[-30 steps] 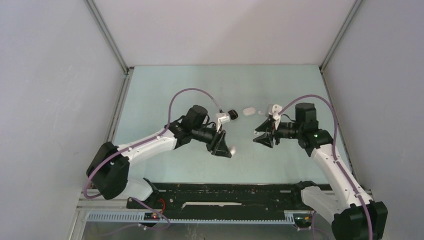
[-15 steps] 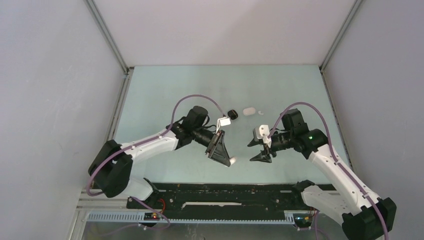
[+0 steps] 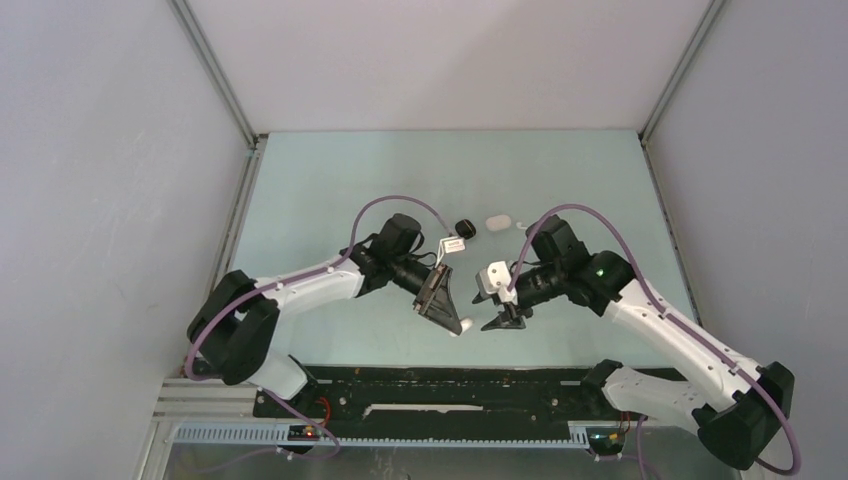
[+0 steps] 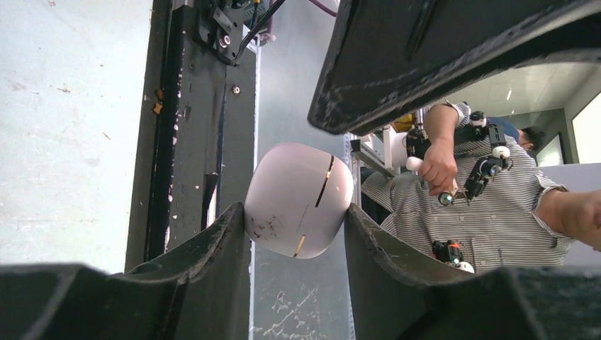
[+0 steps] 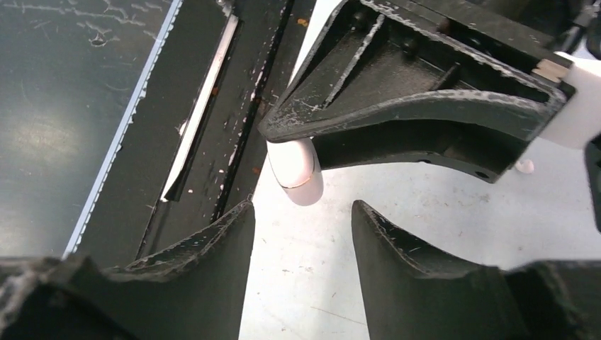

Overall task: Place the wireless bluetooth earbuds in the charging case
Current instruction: Pass from the left arm to the right

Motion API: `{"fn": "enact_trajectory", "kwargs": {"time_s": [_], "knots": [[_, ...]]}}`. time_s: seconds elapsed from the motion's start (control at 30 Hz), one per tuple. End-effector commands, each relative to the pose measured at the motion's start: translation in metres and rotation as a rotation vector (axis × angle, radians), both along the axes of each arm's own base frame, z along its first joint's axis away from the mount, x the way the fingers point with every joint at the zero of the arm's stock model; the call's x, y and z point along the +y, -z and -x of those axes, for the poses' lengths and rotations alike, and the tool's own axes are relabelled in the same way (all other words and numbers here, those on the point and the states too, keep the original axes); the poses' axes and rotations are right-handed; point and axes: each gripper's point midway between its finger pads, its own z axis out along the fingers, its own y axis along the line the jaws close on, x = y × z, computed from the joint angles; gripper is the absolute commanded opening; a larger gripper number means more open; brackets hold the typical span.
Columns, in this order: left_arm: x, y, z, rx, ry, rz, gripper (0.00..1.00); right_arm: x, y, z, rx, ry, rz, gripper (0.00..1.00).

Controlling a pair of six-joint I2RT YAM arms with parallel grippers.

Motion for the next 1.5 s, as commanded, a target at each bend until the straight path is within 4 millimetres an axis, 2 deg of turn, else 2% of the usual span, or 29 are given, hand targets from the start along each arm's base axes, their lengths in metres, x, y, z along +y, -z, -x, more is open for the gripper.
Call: {"fn": "enact_trajectory", "kwargs": {"time_s": [0.0, 0.17, 0.63, 0.87, 0.93, 1.03, 1.1, 1.27, 1.37, 1.47], "knots": [[-0.005, -0.017, -0.002, -0.007, 0.03, 0.048, 0.0, 0.008, -0.007, -0.004, -0.069, -0.013, 0.027, 0.54], [-0.006, -0.015, -0.004, 0.001, 0.025, 0.039, 0.0, 0.013, 0.001, 0.0, -0.1, -0.041, 0.068, 0.51], [-0.008, -0.008, -0.006, 0.032, 0.023, 0.009, 0.0, 0.028, 0.006, 0.008, -0.117, -0.09, 0.088, 0.42], [-0.008, -0.007, -0.006, 0.035, 0.024, 0.002, 0.0, 0.032, 0.006, 0.013, -0.098, -0.107, 0.083, 0.44], [-0.008, -0.006, -0.007, 0.035, 0.023, 0.0, 0.0, 0.032, 0.009, 0.012, -0.099, -0.108, 0.093, 0.38], [-0.008, -0.006, -0.007, 0.029, 0.021, -0.001, 0.01, 0.032, 0.011, 0.013, -0.09, -0.111, 0.1, 0.22], [-0.008, -0.004, -0.01, 0.008, 0.007, -0.011, 0.17, 0.033, 0.012, 0.014, -0.077, -0.108, 0.103, 0.15], [-0.004, 0.003, -0.031, -0.114, -0.082, -0.051, 0.44, 0.031, 0.011, 0.01, -0.024, -0.075, 0.097, 0.04], [0.002, 0.007, -0.049, -0.179, -0.164, -0.071, 0.53, 0.026, 0.004, 0.002, 0.042, -0.031, 0.058, 0.02], [0.007, -0.006, -0.059, -0.272, -0.218, -0.019, 0.59, 0.019, -0.001, -0.01, 0.109, 0.024, 0.026, 0.02]]}}
